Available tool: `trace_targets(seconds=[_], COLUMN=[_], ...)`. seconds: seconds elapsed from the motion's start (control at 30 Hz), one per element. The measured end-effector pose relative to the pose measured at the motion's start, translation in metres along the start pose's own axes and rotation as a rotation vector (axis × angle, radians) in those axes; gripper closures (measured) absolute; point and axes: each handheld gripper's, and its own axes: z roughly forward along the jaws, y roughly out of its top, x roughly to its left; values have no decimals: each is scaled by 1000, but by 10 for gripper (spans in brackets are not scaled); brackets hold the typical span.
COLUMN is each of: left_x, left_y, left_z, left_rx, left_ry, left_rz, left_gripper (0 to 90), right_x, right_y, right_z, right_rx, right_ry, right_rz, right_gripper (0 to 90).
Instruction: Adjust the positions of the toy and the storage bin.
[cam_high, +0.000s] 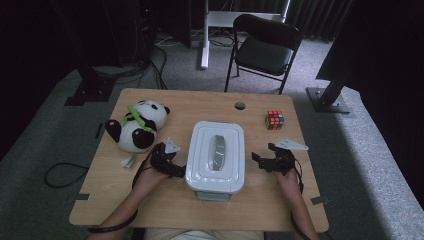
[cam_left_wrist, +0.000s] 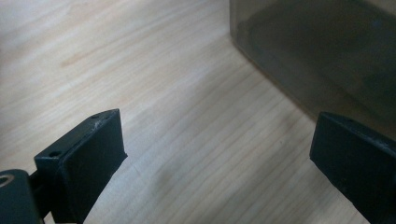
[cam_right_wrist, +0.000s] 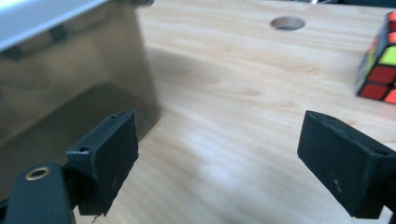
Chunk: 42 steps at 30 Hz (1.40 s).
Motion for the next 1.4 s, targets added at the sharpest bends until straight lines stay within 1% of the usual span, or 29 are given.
trace_targets(seconds=[0.07,0.13,0.23,0.27,0.33,0.37,0.4,0.43,0.5,0.53,0.6,0.63,0.67,0.7,0.73,0.8,0.83,0.9,1.0,1.13,1.17,1.2,1.3,1.4], left_x=[1,2,1,1,1,2,2,3,5,6,8,9,8,8,8,8,7,7,8,7,6,5,5,5], left_y=[-3,-7,-12,-13,-17,-18,-20,-22,-26,-29,-33,-36,-38,-41,-42,-45,-47,-48,-49,-50,-51,-52,-52,-52], left_z=[0,-1,-3,-4,-6,-7,-8,-9,-12,-12,-14,-15,-15,-15,-15,-14,-14,-14,-14,-13,-13,-13,-13,-13], left_rx=[-4,-2,-2,7,10,15,20,25,33,28,31,30,24,25,24,29,30,19,6,5,4,2,0,-1], left_ry=[-9,-22,-22,-26,-26,-22,-20,-19,-24,-27,-28,-38,-40,-42,-46,-54,-56,-55,-59,-39,-30,-25,-21,-22], left_rz=[-9,-13,-10,-8,-16,-18,-20,-23,-30,-37,-45,-51,-56,-56,-57,-54,-57,-58,-75,-55,-48,-44,-40,-38], left_gripper=[37,37,36,36,36,33,33,32,30,29,29,28,23,21,21,21,21,21,21,21,22,22,21,21], right_x=[-8,-14,-22,-24,-31,-33,-35,-38,-43,-46,-53,-56,-59,-61,-65,-70,-73,-78,-83,-93,-96,-98,-103,-106], right_y=[3,6,13,15,19,21,23,25,29,31,35,36,38,39,41,43,43,45,48,50,50,51,51,50], right_z=[0,1,3,3,3,3,4,4,5,5,5,5,6,7,9,11,13,17,23,34,36,39,46,55], right_rx=[-7,2,12,14,0,-3,-8,-18,-40,-48,-71,-76,-76,-74,-65,-65,-65,-59,-51,-36,-27,-17,6,31], right_ry=[2,-19,-65,-71,-56,-50,-51,-66,-86,-113,-133,-147,-163,-171,-198,-204,-209,-227,-254,-282,-299,-304,-295,-295], right_rz=[20,26,25,29,48,48,54,63,58,62,82,82,80,74,69,79,78,82,84,98,97,98,124,135], right_gripper=[122,122,122,122,114,114,114,114,114,114,114,114,114,114,114,114,114,114,114,114,115,130,132,132])
